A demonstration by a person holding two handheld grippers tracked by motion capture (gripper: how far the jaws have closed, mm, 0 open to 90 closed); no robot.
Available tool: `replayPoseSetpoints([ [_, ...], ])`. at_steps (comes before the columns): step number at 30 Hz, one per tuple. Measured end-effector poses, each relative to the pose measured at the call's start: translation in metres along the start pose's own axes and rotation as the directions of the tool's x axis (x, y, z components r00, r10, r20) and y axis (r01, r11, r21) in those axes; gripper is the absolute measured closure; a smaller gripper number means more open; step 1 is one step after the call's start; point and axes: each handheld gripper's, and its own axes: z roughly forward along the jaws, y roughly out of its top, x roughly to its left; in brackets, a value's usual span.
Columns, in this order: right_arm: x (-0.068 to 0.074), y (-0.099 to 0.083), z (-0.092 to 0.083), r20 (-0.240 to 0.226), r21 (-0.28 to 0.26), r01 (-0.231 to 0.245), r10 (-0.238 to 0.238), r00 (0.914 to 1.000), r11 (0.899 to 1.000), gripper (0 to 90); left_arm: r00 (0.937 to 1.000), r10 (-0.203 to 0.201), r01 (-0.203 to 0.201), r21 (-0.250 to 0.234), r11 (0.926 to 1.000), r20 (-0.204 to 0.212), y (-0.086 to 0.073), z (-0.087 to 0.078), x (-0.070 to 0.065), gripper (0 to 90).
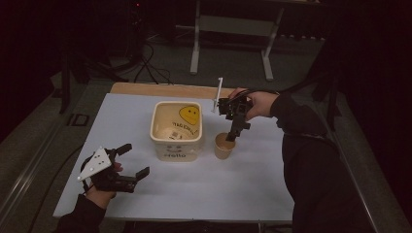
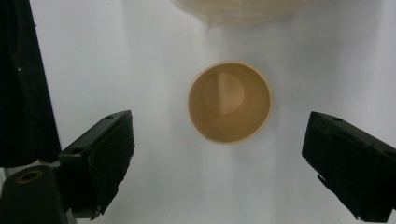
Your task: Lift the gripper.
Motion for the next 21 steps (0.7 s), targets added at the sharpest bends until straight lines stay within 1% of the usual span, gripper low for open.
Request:
replayPoseSetpoints([
  [2, -0.001, 0.000, 0.003, -0.009, -0.003, 0.010, -0.010, 0.9999, 1.000, 9.2, 1.0000, 0.002, -0.002, 0.004, 1.0000, 0.002, 0.000, 0.000, 0.000, 0.7],
  [3, -0.002, 0.000, 0.006, 0.000, 0.005, 0.014, -0.014, 0.9999, 1.000, 9.2, 1.0000, 0.001, -0.001, 0.005, 1.0000, 0.003, 0.000, 0.000, 0.000, 0.7],
  [4, -0.002, 0.000, 0.006, 0.000, 0.005, 0.014, -0.014, 0.9999, 1.000, 9.2, 1.0000, 0.001, -0.001, 0.005, 1.0000, 0.003, 0.000, 0.000, 0.000, 0.7],
  [5, -0.003, 0.000, 0.009, 0.020, 0.014, 0.012, -0.013, 0.9997, 1.000, 9.2, 1.0000, 0.002, -0.002, 0.006, 1.0000, 0.003, 0.000, 0.000, 0.000, 0.7],
  [7, -0.003, -0.001, 0.010, 0.020, 0.019, 0.016, -0.017, 0.9997, 1.000, 9.2, 1.0000, 0.002, -0.002, 0.007, 1.0000, 0.004, 0.000, 0.000, -0.001, 0.7],
  [9, -0.004, -0.001, 0.012, 0.016, 0.013, 0.032, -0.032, 0.9994, 0.999, 9.2, 1.0000, 0.001, -0.001, 0.007, 1.0000, 0.006, 0.000, 0.000, -0.001, 0.7],
  [14, -0.006, 0.000, 0.018, 0.015, 0.010, 0.037, -0.037, 0.9992, 0.999, 9.2, 0.9999, 0.000, 0.000, 0.006, 1.0000, 0.011, 0.000, 0.000, -0.001, 0.7],
  [15, -0.007, 0.000, 0.020, 0.013, 0.007, 0.030, -0.030, 0.9994, 1.000, 9.2, 0.9999, -0.001, 0.001, 0.006, 1.0000, 0.012, 0.000, 0.000, -0.001, 0.7],
  [17, -0.009, 0.001, 0.028, 0.009, 0.015, 0.030, -0.031, 0.9995, 0.999, 9.2, 0.9999, -0.002, 0.002, 0.005, 1.0000, 0.014, -0.001, 0.000, -0.001, 0.7],
  [18, -0.009, 0.001, 0.028, 0.009, 0.015, 0.030, -0.031, 0.9995, 0.999, 9.2, 0.9999, -0.003, 0.003, 0.005, 1.0000, 0.016, -0.001, 0.000, -0.001, 0.7],
  [19, -0.010, 0.001, 0.033, 0.001, 0.016, 0.034, -0.034, 0.9994, 0.999, 9.2, 0.9999, -0.003, 0.003, 0.005, 1.0000, 0.017, -0.001, 0.000, -0.001, 0.7],
  [20, -0.010, 0.001, 0.033, 0.001, 0.016, 0.034, -0.034, 0.9994, 0.999, 9.2, 0.9998, -0.003, 0.003, 0.006, 1.0000, 0.018, -0.001, 0.000, -0.001, 0.7],
  [21, -0.011, 0.001, 0.038, -0.004, 0.016, 0.036, -0.036, 0.9993, 0.999, 9.3, 0.9998, -0.004, 0.004, 0.005, 1.0000, 0.018, -0.001, 0.000, -0.001, 0.7],
])
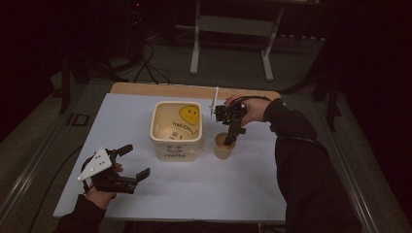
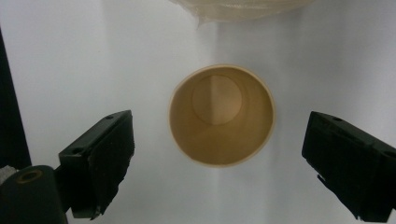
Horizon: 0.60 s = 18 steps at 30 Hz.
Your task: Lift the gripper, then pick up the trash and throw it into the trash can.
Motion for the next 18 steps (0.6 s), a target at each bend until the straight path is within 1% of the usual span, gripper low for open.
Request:
replayPoseSetpoints([
  [5, -0.003, 0.000, 0.009, 0.002, 0.006, -0.005, 0.005, 1.0000, 1.000, 9.3, 1.0000, -0.002, 0.002, 0.001, 1.0000, 0.002, 0.000, 0.000, 0.000, 0.7],
  [10, -0.003, -0.001, 0.014, 0.006, 0.004, -0.001, 0.001, 1.0000, 1.000, 9.3, 1.0000, -0.004, 0.004, -0.002, 1.0000, 0.004, 0.000, 0.000, 0.000, 0.7],
  [15, -0.003, -0.004, 0.025, -0.004, -0.005, -0.009, 0.009, 1.0000, 1.000, 9.3, 0.9999, -0.008, 0.008, 0.003, 1.0000, 0.011, 0.000, 0.000, 0.001, 0.7],
  [16, -0.003, -0.004, 0.025, -0.004, -0.005, -0.009, 0.009, 1.0000, 1.000, 9.3, 0.9999, -0.008, 0.008, 0.003, 1.0000, 0.011, 0.000, 0.000, 0.001, 0.7],
  [17, -0.004, -0.005, 0.029, -0.004, 0.009, -0.013, 0.013, 0.9999, 1.000, 9.3, 0.9999, -0.009, 0.009, 0.001, 1.0000, 0.011, 0.000, -0.001, 0.001, 0.7],
  [18, -0.004, -0.005, 0.029, -0.004, 0.009, -0.013, 0.013, 0.9999, 1.000, 9.3, 0.9999, -0.009, 0.009, 0.001, 1.0000, 0.011, 0.000, -0.001, 0.001, 0.7],
])
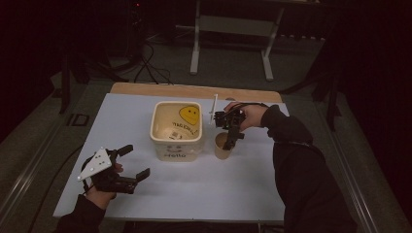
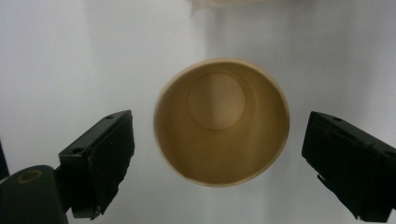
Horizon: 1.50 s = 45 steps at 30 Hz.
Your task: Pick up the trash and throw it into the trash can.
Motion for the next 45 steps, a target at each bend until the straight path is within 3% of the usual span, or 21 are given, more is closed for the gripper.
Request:
replayPoseSetpoints([
  [15, 0.000, 0.004, 0.024, -0.010, 0.025, -0.003, 0.003, 0.9999, 1.000, 10.0, 1.0000, 0.001, -0.001, 0.003, 1.0000, 0.002, 0.000, 0.000, 0.000, 0.7],
  [17, -0.001, 0.004, 0.028, 0.025, 0.028, 0.000, -0.001, 0.9997, 1.000, 12.9, 1.0000, 0.000, 0.000, 0.004, 1.0000, 0.005, 0.000, 0.000, 0.000, 0.7],
  [24, 0.001, 0.006, 0.033, 0.050, 0.036, 0.002, -0.004, 0.9987, 0.999, 14.0, 0.9999, -0.001, 0.001, 0.005, 1.0000, 0.011, 0.000, 0.000, 0.000, 0.7],
  [28, 0.003, 0.009, 0.032, 0.053, 0.011, -0.026, 0.025, 0.9983, 1.000, 18.5, 0.9999, -0.001, 0.001, 0.007, 1.0000, 0.012, 0.000, 0.001, 0.000, 0.7],
  [29, 0.003, 0.009, 0.032, 0.080, 0.023, -0.024, 0.023, 0.9965, 0.999, 19.7, 0.9999, 0.000, 0.000, 0.008, 1.0000, 0.011, 0.000, 0.001, 0.000, 0.7],
  [34, 0.005, 0.010, 0.032, 0.097, 0.042, -0.020, 0.016, 0.9952, 0.999, 21.7, 0.9999, 0.005, -0.005, 0.012, 0.9999, 0.013, 0.000, 0.001, -0.001, 0.7],
  [41, 0.006, 0.013, 0.030, 0.186, 0.043, -0.027, 0.019, 0.9824, 0.999, 26.2, 0.9999, 0.008, -0.008, 0.015, 0.9998, 0.012, -0.001, 0.001, -0.001, 0.7],
  [45, 0.005, 0.012, 0.028, 0.184, 0.052, -0.036, 0.026, 0.9825, 0.998, 27.5, 0.9999, 0.008, -0.009, 0.017, 0.9998, 0.011, -0.001, 0.002, -0.001, 0.7],
])
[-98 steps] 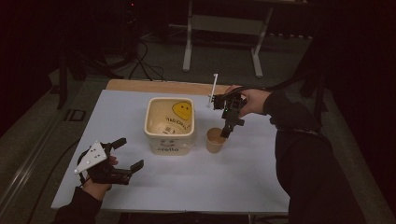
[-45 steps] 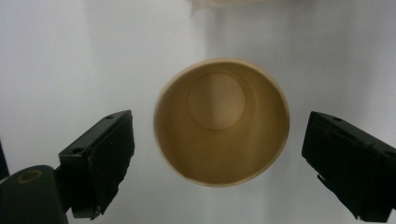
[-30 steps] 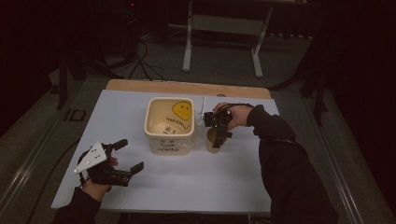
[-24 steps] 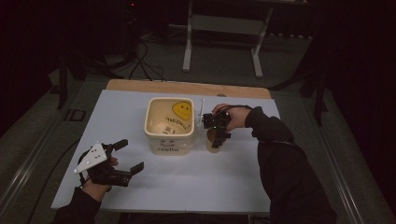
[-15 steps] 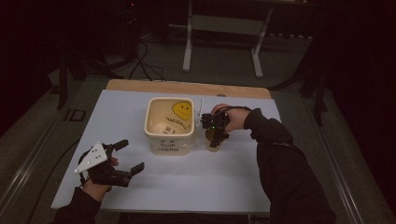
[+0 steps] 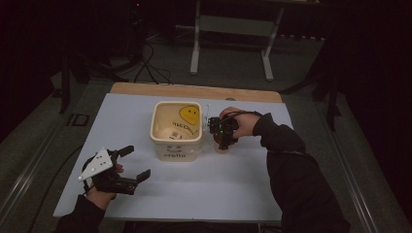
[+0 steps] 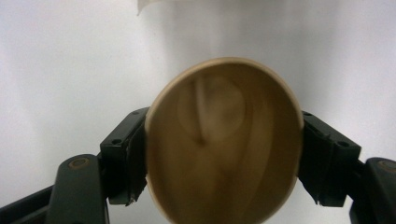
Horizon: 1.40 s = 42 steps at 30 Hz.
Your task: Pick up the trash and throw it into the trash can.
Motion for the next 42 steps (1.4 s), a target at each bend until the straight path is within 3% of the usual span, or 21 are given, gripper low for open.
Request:
replayPoseSetpoints([
  [15, -0.001, -0.004, -0.017, -0.020, 0.018, -0.013, 0.014, 0.9997, 1.000, 28.8, 1.0000, 0.003, -0.003, 0.000, 1.0000, -0.004, 0.000, 0.000, 0.000, 0.7],
  [27, -0.002, -0.001, -0.057, 0.025, -0.002, -0.015, 0.015, 0.9996, 1.000, 29.8, 1.0000, 0.005, -0.005, 0.003, 1.0000, -0.003, 0.000, 0.001, 0.000, 0.7],
  [37, -0.001, 0.000, -0.081, 0.006, 0.001, -0.022, 0.022, 0.9997, 1.000, 29.9, 1.0000, 0.007, -0.007, 0.006, 1.0000, -0.005, 0.000, 0.000, -0.001, 0.7],
  [42, -0.001, 0.002, -0.097, 0.020, 0.003, -0.022, 0.022, 0.9996, 1.000, 29.9, 0.9999, 0.010, -0.010, 0.007, 0.9999, -0.003, 0.001, 0.001, -0.001, 0.7],
])
